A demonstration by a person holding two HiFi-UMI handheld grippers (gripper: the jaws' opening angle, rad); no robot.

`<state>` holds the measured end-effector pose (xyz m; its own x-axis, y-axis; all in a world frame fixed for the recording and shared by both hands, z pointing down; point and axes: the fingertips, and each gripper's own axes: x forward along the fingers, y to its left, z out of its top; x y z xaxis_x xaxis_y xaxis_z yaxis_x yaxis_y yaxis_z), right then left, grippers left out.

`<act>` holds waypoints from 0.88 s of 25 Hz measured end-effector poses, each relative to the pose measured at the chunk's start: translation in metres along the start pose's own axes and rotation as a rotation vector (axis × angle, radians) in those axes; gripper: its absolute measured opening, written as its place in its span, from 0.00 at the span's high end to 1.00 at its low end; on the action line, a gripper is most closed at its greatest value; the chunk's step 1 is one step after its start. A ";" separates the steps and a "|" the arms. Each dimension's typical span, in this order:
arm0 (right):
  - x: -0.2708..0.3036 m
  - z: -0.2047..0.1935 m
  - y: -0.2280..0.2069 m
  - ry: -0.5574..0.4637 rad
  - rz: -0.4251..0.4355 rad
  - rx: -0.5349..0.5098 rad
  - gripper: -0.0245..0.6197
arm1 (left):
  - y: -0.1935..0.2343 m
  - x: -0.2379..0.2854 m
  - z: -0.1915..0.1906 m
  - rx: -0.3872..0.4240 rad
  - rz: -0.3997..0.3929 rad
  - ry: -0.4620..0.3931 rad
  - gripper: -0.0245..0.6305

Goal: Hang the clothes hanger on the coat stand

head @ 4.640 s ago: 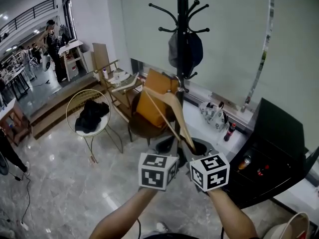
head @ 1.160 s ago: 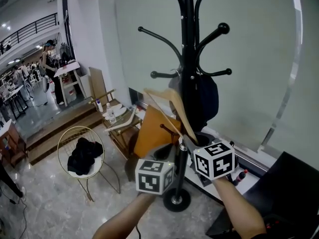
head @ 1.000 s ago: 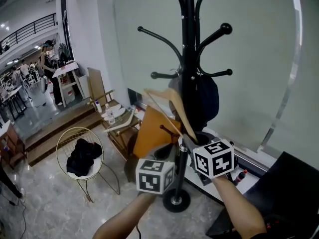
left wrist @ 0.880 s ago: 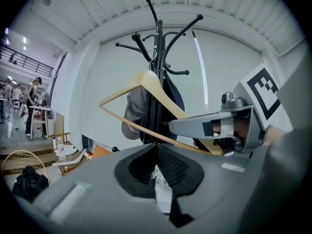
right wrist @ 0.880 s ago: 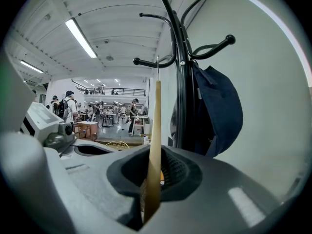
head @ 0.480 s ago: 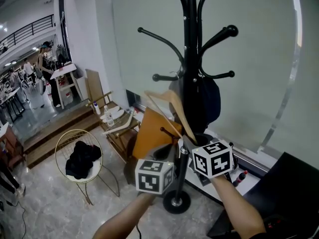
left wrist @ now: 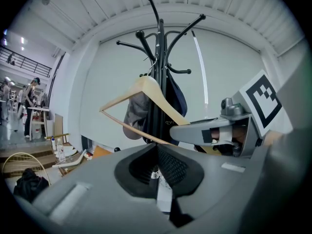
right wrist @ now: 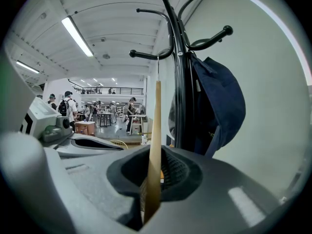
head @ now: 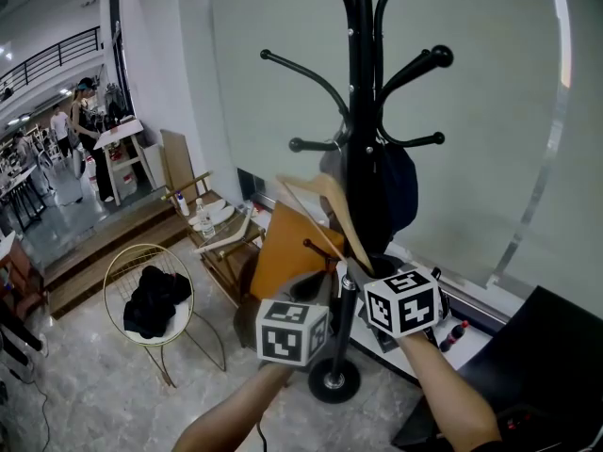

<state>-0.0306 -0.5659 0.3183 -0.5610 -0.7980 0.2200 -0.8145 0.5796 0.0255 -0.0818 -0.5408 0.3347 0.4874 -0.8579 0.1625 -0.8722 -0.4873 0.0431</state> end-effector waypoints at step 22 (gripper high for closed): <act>-0.018 0.012 0.010 -0.102 -0.001 -0.005 0.88 | -0.013 -0.005 0.013 0.018 -0.024 -0.015 0.96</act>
<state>-0.0305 -0.5478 0.3034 -0.5722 -0.8113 0.1198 -0.8146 0.5791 0.0311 -0.0723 -0.5327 0.3204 0.5091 -0.8480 0.1472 -0.8592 -0.5108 0.0294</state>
